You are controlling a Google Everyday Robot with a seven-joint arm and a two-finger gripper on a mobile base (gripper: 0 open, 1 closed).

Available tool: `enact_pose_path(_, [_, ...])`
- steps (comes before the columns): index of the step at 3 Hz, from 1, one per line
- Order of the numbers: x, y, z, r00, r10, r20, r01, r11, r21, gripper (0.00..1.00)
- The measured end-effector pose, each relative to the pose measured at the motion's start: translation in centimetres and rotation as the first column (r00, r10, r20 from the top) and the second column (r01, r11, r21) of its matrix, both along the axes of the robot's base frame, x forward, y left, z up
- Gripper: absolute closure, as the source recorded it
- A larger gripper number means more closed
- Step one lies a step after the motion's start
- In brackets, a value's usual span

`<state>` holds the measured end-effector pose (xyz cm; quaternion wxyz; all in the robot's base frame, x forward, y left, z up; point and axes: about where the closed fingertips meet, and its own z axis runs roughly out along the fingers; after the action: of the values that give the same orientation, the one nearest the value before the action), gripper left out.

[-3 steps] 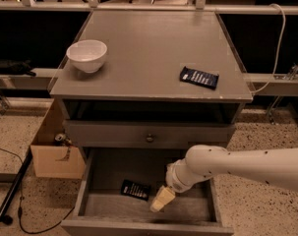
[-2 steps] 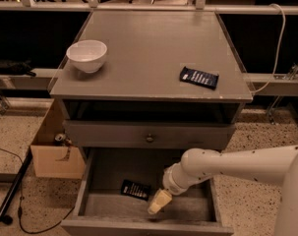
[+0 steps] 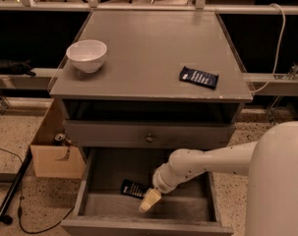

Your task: Pick rxbar chocolate from middle drawer and place on counter

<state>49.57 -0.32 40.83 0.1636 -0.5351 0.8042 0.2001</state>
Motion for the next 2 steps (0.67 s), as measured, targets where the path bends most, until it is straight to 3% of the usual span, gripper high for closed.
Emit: enact_pose_path(2, [-0.2, 2.3, -3.1, 0.9999, -0.012, -0.007, 0.012, 0.999, 0.032, 0.00])
